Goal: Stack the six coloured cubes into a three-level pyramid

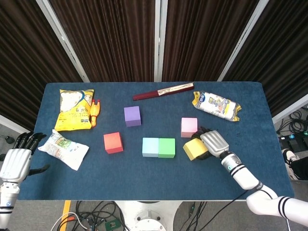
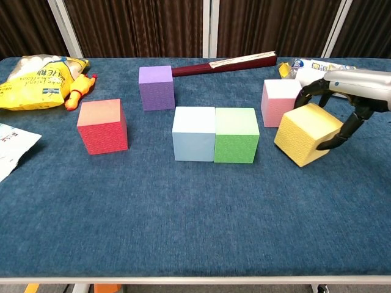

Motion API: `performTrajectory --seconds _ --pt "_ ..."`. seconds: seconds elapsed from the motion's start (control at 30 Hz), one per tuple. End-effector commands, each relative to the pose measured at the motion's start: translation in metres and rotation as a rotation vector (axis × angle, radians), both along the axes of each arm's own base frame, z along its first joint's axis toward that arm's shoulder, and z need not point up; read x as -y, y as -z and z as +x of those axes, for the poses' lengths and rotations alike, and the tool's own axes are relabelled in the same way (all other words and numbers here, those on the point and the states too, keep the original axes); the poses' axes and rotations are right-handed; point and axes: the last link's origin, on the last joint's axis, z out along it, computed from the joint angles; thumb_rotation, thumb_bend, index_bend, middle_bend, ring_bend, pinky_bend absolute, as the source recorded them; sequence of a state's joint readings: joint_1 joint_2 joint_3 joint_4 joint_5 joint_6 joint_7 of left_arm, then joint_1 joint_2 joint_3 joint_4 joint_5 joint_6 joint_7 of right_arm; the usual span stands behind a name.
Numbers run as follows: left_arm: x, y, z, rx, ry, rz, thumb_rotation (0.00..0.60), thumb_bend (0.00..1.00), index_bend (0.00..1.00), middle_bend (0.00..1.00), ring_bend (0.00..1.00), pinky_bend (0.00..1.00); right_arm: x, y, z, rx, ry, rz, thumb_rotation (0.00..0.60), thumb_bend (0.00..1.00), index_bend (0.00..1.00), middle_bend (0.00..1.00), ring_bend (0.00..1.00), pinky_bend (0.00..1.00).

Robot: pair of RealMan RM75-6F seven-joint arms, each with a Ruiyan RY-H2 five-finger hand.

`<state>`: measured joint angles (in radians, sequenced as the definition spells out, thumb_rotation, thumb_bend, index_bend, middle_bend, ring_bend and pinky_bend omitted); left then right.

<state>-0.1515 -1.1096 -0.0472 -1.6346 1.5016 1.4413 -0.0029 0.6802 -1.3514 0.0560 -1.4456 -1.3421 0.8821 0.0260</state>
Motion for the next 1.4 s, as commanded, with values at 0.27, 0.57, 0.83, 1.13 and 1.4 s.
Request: performTrajectory --seconds 0.27,0.57,0.83,1.13,1.4 --pt "0.001 0.000 -0.002 -0.001 -0.004 0.000 0.600 0.00 0.17 0.13 0.06 0.08 0.012 0.018 0.020 0.019 0.010 -0.066 0.600 0.09 0.49 0.32 0.12 0.23" --pt "0.002 -0.001 -0.004 -0.001 -0.010 0.001 0.600 0.00 0.17 0.13 0.06 0.08 0.006 0.020 0.020 0.011 0.033 -0.055 0.600 0.08 0.45 0.31 0.09 0.12" --pt "0.000 0.000 -0.004 -0.003 -0.006 -0.001 0.600 0.00 0.17 0.13 0.06 0.08 0.001 0.020 0.021 0.014 0.068 -0.034 0.600 0.05 0.34 0.23 0.00 0.00" --pt "0.000 -0.001 -0.004 -0.006 -0.005 0.002 0.600 0.00 0.17 0.13 0.06 0.08 -0.002 0.018 0.021 0.000 0.051 -0.017 0.600 0.01 0.00 0.11 0.00 0.00" --pt "0.001 -0.002 -0.002 -0.007 -0.001 0.001 0.600 0.00 0.17 0.13 0.06 0.08 -0.013 -0.016 0.023 -0.125 -0.139 -0.095 0.600 0.00 0.00 0.07 0.00 0.00"
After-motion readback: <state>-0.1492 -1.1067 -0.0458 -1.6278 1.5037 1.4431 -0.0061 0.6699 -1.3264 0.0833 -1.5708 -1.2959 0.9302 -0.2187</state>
